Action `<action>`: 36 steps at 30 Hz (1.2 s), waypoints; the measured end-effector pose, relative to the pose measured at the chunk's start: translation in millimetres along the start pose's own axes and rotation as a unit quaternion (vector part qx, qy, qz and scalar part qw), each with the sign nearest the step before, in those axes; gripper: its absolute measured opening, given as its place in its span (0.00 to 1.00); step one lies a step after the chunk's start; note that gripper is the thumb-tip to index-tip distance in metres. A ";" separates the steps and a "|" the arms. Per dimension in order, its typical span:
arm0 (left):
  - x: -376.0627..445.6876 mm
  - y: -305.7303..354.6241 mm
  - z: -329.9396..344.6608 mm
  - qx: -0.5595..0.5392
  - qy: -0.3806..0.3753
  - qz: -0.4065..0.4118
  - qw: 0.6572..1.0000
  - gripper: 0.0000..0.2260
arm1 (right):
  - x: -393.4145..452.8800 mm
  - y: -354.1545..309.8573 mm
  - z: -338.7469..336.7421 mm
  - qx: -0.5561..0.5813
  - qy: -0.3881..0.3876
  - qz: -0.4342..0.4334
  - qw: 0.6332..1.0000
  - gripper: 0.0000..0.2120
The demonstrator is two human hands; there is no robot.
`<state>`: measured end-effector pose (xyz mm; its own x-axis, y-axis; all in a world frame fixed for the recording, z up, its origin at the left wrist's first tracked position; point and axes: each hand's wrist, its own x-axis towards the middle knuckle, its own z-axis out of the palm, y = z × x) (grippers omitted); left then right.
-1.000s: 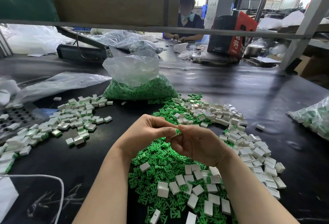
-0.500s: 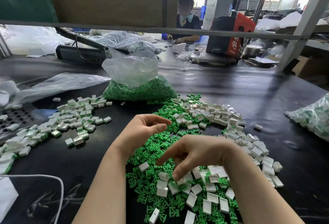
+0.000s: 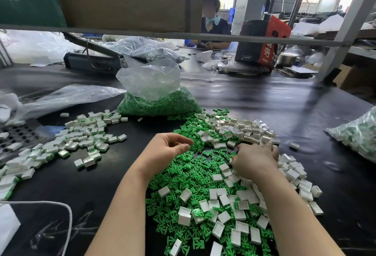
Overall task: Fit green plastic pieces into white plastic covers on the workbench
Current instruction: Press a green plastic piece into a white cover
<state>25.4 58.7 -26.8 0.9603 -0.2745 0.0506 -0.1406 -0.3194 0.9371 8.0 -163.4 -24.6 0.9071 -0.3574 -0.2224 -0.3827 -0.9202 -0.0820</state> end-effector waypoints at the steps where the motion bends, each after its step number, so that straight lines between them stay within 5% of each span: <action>1: 0.2 -0.5 0.7 0.007 0.000 -0.002 1.000 0.06 | 0.0 -0.5 0.0 -0.014 0.007 -0.001 1.000 0.21; 9: 3.6 -3.8 12.1 0.074 -0.009 -0.027 0.997 0.05 | 3.5 0.9 1.0 0.002 0.056 -0.048 0.997 0.11; 15: 4.2 -2.4 19.7 0.098 -0.029 -0.016 0.995 0.07 | 3.4 0.6 2.5 0.195 0.051 -0.100 0.974 0.07; 21: 4.8 8.8 29.2 0.027 -0.033 0.015 0.999 0.15 | -11.7 -8.1 -8.8 0.569 -0.025 -0.162 0.806 0.07; 26: 3.1 17.2 32.1 -0.096 -0.012 0.056 0.994 0.08 | -18.1 -22.7 -6.9 0.618 -0.020 -0.214 0.756 0.06; 28: 1.9 17.6 28.5 -0.129 0.007 0.063 0.990 0.07 | -17.1 -22.5 -5.6 0.597 0.000 -0.233 0.768 0.02; 33: -0.6 17.7 21.8 -0.207 0.003 0.061 0.976 0.07 | -13.6 -23.2 7.1 0.178 0.014 -0.292 0.940 0.15; 36: -1.6 19.7 21.5 -0.243 -0.018 0.066 0.968 0.07 | -15.2 -32.3 12.3 0.073 0.041 -0.323 0.943 0.16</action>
<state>15.9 33.3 -15.9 0.9312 -0.3181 0.1779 -0.1241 0.1821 0.9754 4.4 -126.2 -30.5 0.9674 0.2533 -0.0052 0.2394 -0.9203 -0.3096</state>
